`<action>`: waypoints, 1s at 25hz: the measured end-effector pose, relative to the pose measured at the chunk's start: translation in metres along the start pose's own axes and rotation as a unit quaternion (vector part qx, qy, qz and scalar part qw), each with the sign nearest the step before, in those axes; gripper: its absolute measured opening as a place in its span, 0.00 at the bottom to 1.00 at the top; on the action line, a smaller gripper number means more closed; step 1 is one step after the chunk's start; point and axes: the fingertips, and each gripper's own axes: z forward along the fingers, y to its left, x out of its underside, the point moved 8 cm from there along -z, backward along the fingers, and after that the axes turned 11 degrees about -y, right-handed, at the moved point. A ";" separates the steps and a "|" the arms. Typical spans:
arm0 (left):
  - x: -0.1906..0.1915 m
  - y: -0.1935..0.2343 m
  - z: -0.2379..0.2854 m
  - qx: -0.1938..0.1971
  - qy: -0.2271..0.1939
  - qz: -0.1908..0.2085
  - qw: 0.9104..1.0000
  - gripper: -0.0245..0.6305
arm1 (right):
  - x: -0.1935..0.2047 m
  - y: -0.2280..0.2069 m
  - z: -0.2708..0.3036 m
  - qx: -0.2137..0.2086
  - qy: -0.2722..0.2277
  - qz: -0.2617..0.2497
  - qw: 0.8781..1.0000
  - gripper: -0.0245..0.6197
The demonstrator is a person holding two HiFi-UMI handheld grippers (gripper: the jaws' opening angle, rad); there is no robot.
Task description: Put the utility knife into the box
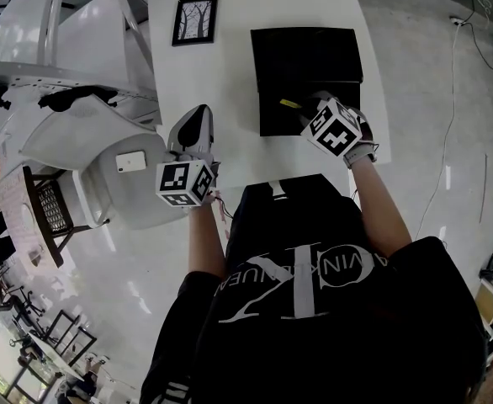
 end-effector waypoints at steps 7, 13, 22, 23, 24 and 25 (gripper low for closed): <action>-0.003 -0.003 0.005 0.013 -0.004 0.001 1.000 0.05 | -0.001 -0.001 -0.009 0.010 -0.012 0.011 1.000 0.13; -0.005 -0.005 0.009 0.024 -0.006 0.004 1.000 0.05 | 0.000 0.000 -0.017 0.019 -0.021 0.024 0.999 0.13; -0.014 -0.008 0.019 0.047 -0.011 0.010 0.999 0.05 | -0.003 -0.002 -0.038 0.035 -0.065 0.072 0.995 0.07; -0.014 -0.008 0.021 0.050 -0.012 0.010 0.999 0.05 | -0.003 -0.003 -0.040 0.038 -0.072 0.079 0.994 0.07; -0.015 -0.009 0.022 0.053 -0.012 0.011 0.998 0.05 | -0.003 -0.004 -0.043 0.042 -0.079 0.087 0.992 0.07; -0.015 -0.009 0.024 0.057 -0.013 0.011 0.998 0.05 | -0.003 -0.005 -0.046 0.046 -0.087 0.096 0.990 0.07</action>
